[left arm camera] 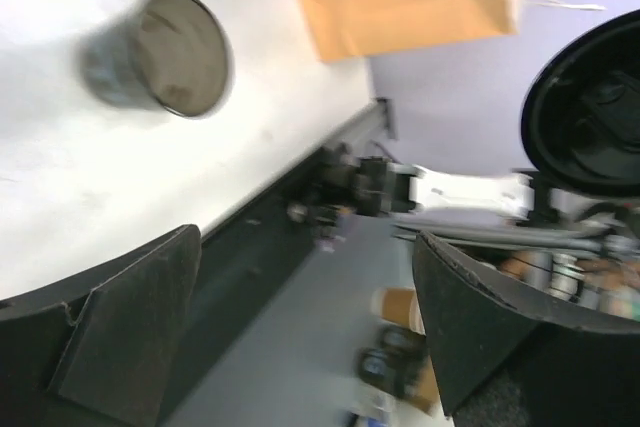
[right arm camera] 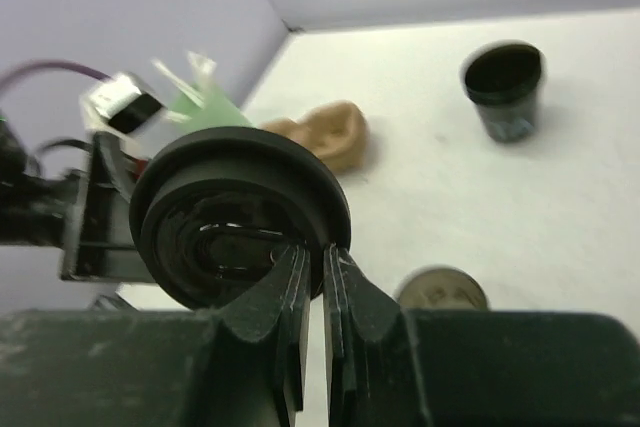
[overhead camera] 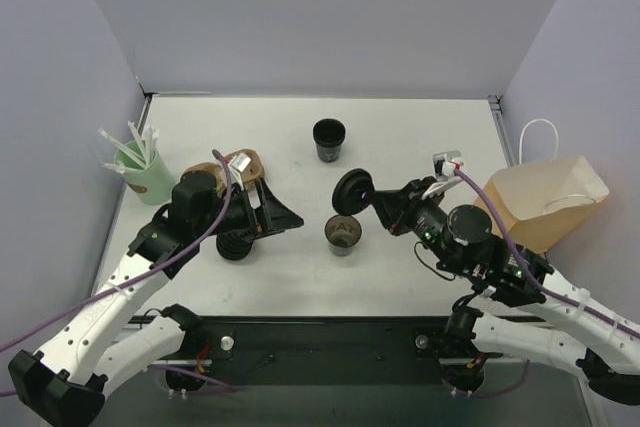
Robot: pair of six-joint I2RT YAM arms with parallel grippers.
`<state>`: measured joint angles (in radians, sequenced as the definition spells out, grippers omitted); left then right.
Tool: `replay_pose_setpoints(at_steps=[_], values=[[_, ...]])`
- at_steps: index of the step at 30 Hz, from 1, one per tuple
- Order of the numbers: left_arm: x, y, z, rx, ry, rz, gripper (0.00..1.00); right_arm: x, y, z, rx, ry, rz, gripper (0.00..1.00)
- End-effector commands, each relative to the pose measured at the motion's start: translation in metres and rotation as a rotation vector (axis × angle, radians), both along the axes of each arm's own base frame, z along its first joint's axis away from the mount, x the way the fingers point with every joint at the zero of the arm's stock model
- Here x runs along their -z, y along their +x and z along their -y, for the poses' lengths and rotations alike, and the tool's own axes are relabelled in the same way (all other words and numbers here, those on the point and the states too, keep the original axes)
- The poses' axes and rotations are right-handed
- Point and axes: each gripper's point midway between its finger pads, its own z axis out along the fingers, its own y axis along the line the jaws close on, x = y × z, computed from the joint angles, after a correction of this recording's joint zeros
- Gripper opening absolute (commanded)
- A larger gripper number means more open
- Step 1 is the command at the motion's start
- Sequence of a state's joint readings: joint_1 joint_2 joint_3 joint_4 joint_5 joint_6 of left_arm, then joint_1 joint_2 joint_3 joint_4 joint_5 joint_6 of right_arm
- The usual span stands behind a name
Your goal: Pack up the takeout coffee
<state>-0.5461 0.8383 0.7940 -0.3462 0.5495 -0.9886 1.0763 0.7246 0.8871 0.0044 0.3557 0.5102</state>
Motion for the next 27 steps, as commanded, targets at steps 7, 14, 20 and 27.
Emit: replay_pose_setpoints(at_steps=[7, 14, 20, 27], values=[[0.017, 0.055, -0.09, -0.263, 0.608, 0.306, 0.97, 0.093, 0.004, 0.068, 0.13, -0.579, -0.423, 0.0], [0.041, 0.052, -0.121, -0.349, 0.687, 0.409, 0.97, 0.132, 0.01, 0.038, -0.001, -0.742, -0.59, 0.0], [0.028, 0.041, -0.118, -0.344, 0.608, 0.483, 0.97, 0.151, 0.028, 0.018, -0.033, -0.807, -0.666, 0.0], [0.029, 0.043, -0.121, -0.345, 0.639, 0.48, 0.97, 0.175, 0.044, 0.008, -0.026, -0.886, -0.712, 0.0]])
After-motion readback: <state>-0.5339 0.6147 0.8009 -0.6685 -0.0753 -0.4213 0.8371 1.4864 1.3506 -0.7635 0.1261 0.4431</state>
